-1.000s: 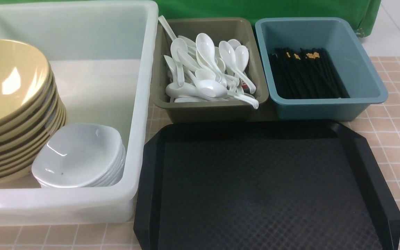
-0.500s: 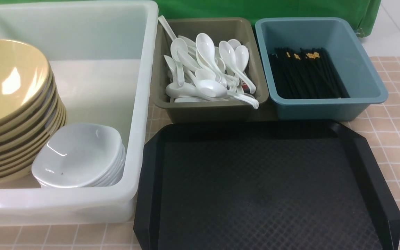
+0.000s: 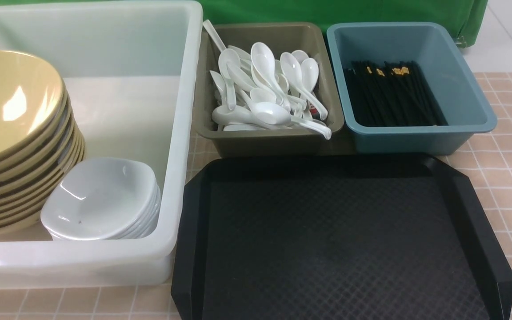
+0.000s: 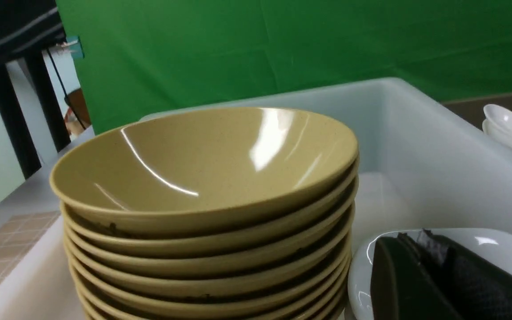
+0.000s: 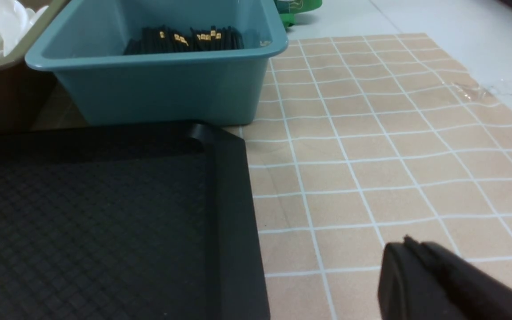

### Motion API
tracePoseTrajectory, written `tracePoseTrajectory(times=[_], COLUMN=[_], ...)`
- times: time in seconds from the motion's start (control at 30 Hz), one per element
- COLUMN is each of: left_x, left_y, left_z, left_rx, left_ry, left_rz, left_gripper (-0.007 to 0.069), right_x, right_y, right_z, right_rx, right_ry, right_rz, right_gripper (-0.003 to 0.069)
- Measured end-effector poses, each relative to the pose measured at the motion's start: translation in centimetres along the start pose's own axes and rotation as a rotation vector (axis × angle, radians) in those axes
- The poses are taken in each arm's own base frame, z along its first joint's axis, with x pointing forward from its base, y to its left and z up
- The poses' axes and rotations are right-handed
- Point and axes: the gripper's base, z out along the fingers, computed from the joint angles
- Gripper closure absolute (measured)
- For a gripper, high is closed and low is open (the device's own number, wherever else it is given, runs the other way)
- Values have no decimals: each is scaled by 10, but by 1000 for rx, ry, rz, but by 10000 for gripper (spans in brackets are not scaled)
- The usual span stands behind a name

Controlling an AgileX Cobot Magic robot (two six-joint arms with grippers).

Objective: On brown table put chopsticks spoon bowls plates into blue grey white boxes.

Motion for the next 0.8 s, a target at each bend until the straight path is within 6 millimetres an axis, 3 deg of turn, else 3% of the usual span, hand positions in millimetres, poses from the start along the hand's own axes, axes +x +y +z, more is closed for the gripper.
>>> tracePoseTrajectory(times=[0.1, 0.33, 0.8], left_x=[21, 43, 44], left_y=[-3, -8, -8], left_z=[3, 0, 0], left_rx=[10, 62, 69], left_ry=[39, 249, 259], left_rz=[-56, -143, -100], left_gripper=[623, 623, 623], right_x=[0, 0, 0], right_y=[0, 0, 0], right_z=[0, 0, 0], right_rx=[0, 0, 0], right_ry=[1, 1, 1], right_rz=[0, 1, 1], right_gripper=[612, 612, 604])
